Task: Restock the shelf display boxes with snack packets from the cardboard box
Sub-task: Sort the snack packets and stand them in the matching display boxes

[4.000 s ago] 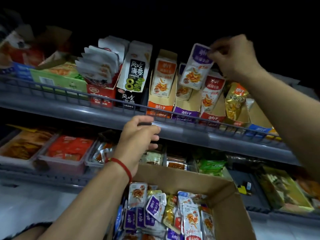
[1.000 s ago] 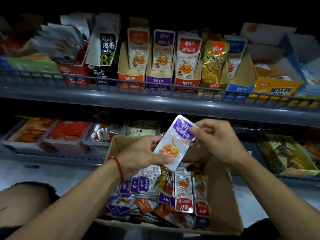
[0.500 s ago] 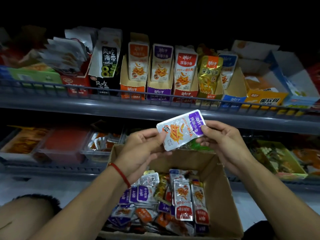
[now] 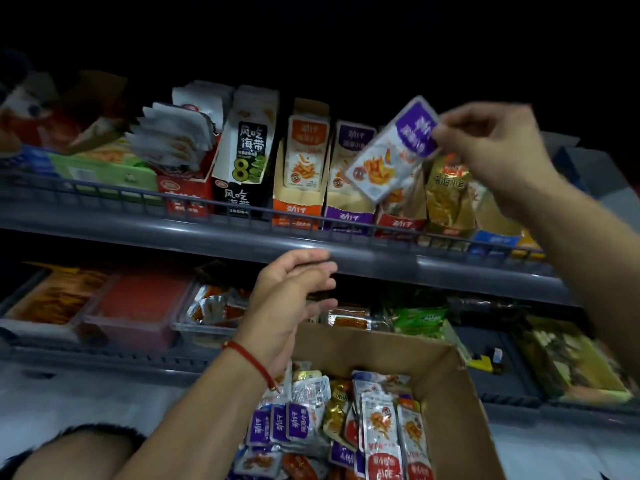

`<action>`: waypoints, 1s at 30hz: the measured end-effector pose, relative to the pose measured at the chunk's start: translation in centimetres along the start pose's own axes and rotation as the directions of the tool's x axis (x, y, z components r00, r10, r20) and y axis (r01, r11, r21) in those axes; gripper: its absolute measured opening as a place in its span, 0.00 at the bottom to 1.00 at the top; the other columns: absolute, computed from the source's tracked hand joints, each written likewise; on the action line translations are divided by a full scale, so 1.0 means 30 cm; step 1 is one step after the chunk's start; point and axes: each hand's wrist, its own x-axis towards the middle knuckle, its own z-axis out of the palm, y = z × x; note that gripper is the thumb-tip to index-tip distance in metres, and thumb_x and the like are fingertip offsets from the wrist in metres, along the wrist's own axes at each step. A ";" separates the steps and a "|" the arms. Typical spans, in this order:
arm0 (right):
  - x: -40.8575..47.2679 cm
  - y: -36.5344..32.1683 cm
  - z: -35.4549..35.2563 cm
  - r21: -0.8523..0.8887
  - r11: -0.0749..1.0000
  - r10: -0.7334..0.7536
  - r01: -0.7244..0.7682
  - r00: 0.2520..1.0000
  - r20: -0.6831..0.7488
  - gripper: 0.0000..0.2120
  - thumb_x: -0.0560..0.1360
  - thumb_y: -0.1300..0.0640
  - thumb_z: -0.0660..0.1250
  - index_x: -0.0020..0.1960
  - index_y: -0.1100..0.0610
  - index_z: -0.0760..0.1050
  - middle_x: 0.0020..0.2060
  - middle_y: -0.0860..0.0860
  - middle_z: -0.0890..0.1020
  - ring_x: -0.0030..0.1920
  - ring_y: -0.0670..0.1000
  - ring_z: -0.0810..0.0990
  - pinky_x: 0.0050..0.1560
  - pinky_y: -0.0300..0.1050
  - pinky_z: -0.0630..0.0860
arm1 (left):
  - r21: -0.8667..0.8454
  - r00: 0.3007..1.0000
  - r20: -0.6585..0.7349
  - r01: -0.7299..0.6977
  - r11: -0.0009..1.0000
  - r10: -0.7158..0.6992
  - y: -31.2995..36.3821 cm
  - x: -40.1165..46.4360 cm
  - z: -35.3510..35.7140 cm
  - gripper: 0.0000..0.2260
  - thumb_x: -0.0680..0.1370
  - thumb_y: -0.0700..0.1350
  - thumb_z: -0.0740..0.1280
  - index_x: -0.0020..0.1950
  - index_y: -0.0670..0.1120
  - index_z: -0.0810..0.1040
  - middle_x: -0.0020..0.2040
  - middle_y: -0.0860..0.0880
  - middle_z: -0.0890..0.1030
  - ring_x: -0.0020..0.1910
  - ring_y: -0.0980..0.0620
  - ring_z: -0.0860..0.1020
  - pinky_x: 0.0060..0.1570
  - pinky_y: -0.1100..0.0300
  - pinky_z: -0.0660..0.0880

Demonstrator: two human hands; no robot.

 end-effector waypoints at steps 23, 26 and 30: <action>0.282 0.073 0.324 -0.759 0.600 -0.151 0.252 0.968 0.202 0.12 0.82 0.54 0.65 0.64 0.51 0.79 0.57 0.55 0.83 0.56 0.57 0.82 0.53 0.56 0.81 | 0.185 1.000 -0.016 0.025 0.982 -0.022 -0.016 0.008 -0.022 0.07 0.77 0.38 0.70 0.52 0.49 0.81 0.46 0.48 0.86 0.46 0.48 0.83 0.45 0.54 0.82; 0.284 0.075 0.330 -0.772 0.574 -0.168 0.274 0.962 0.216 0.11 0.82 0.55 0.65 0.64 0.53 0.78 0.55 0.57 0.83 0.53 0.57 0.82 0.50 0.55 0.81 | 0.186 1.000 -0.017 0.029 0.982 -0.027 -0.015 0.008 -0.025 0.07 0.77 0.38 0.70 0.52 0.49 0.81 0.47 0.47 0.86 0.46 0.47 0.83 0.44 0.55 0.82; 0.288 0.076 0.341 -0.819 0.499 -0.182 0.282 0.959 0.218 0.11 0.82 0.56 0.65 0.63 0.58 0.77 0.51 0.60 0.82 0.50 0.61 0.81 0.49 0.56 0.80 | 0.208 1.000 -0.023 0.025 0.978 -0.020 -0.016 0.010 -0.024 0.07 0.77 0.38 0.70 0.52 0.49 0.80 0.47 0.46 0.86 0.44 0.49 0.83 0.45 0.54 0.82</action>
